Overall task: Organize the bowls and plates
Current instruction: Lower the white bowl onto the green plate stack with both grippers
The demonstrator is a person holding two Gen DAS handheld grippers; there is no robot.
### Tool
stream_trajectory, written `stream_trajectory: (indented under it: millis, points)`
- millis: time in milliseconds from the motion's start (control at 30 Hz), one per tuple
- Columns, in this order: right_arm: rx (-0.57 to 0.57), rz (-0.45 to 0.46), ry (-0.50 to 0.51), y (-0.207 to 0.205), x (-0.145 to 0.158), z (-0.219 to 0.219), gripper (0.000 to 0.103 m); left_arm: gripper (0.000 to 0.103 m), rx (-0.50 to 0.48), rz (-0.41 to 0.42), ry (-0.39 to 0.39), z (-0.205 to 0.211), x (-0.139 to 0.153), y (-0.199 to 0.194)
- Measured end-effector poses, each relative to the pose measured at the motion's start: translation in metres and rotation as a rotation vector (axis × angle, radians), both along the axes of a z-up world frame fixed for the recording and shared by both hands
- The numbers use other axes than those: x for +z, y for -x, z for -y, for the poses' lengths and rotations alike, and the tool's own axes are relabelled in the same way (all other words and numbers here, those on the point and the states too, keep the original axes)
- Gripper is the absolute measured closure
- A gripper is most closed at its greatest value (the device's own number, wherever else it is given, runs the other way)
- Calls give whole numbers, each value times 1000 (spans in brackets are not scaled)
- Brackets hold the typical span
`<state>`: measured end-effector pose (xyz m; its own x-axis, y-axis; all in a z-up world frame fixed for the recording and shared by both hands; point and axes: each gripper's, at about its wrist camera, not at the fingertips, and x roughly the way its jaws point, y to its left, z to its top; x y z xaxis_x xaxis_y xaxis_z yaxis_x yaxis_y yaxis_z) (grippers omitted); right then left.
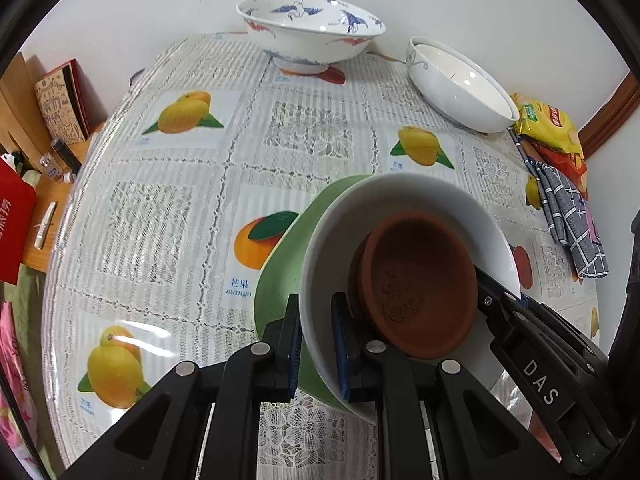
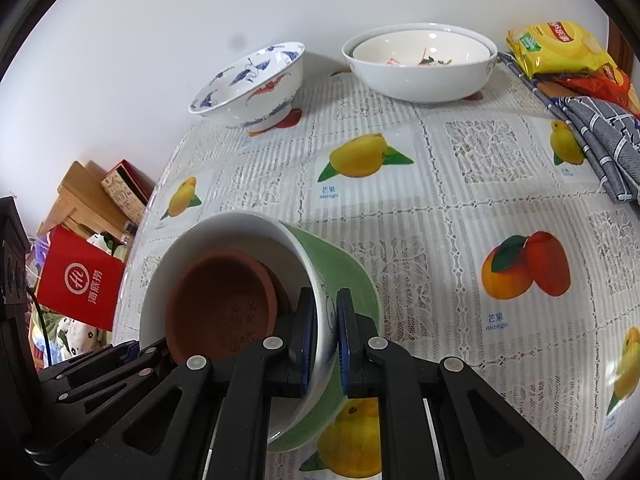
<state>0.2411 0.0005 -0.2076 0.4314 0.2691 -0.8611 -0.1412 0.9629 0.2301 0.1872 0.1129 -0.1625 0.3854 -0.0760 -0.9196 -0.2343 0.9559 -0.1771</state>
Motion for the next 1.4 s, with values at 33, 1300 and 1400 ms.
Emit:
stream_trajectory:
  millis: [33, 1300, 1400]
  points:
    - [-1, -3, 5, -1, -1, 0, 92, 89, 0, 4, 5, 0, -2, 0]
    - [-1, 34, 20, 3, 6, 8, 87, 73, -17, -16, -21, 0, 4, 5]
    - [-3, 35, 16, 4, 6, 8, 87, 72, -26, -35, -27, 2, 6, 4]
